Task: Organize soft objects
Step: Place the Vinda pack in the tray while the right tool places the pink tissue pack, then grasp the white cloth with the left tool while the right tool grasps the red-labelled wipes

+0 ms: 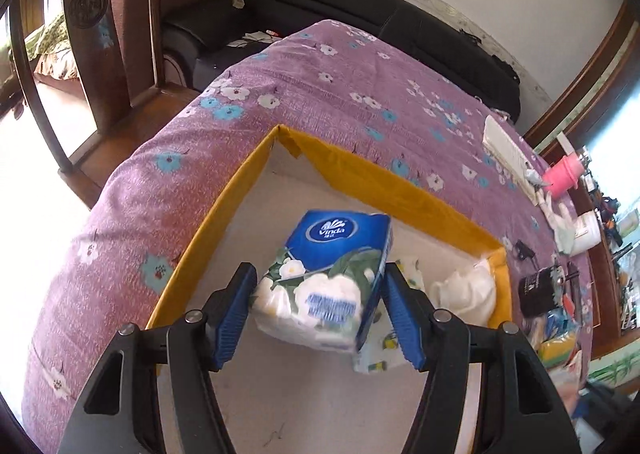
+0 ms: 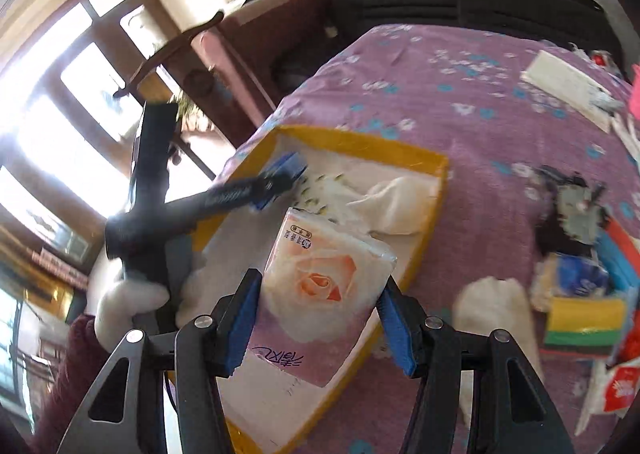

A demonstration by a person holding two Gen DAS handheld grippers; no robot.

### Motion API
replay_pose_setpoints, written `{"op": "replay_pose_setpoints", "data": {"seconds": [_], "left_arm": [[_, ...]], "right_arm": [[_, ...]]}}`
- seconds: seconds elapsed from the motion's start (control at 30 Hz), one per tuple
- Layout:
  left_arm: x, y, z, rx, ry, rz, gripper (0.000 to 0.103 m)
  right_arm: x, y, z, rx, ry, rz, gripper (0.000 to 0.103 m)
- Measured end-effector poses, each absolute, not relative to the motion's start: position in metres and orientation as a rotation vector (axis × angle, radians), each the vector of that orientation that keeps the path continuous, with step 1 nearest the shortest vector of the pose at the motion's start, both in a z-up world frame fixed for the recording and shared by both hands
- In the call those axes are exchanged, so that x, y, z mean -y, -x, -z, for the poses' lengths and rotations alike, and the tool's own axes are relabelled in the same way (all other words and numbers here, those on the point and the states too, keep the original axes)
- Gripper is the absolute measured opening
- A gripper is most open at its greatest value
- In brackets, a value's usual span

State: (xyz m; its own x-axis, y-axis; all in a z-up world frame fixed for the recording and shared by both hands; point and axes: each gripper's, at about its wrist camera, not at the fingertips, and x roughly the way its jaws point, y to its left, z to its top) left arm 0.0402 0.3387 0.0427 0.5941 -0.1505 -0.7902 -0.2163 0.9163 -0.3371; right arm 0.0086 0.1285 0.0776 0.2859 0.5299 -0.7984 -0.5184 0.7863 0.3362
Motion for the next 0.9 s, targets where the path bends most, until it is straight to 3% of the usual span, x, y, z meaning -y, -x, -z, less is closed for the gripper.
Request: {"op": "replay_pose_setpoints", "data": {"seconds": [0.13, 0.23, 0.4, 0.5, 0.67, 0.9], "left_arm": [[-0.342, -0.032, -0.049, -0.912, 0.453, -0.005, 0.076], [-0.348, -0.019, -0.055, -0.889, 0.467, -0.004, 0.076], [-0.357, 0.009, -0.071, -0.829, 0.508, 0.009, 0.078], [-0.352, 0.026, -0.083, -0.798, 0.495, 0.02, 0.078], [-0.322, 0.053, -0.105, -0.773, 0.453, 0.095, 0.079], [-0.217, 0.078, -0.113, -0.818, 0.321, 0.294, 0.084]], "right_arm": [[-0.157, -0.015, -0.056, -1.126, 0.048, -0.684, 0.062], [-0.169, -0.02, -0.042, -1.124, 0.101, -0.629, 0.063], [-0.165, -0.024, -0.042, -1.046, 0.116, -0.553, 0.077], [-0.151, -0.021, -0.056, -1.015, 0.062, -0.568, 0.081], [-0.096, -0.008, -0.089, -0.923, -0.006, -0.529, 0.084], [0.046, 0.025, -0.097, -0.831, -0.131, -0.322, 0.089]]}}
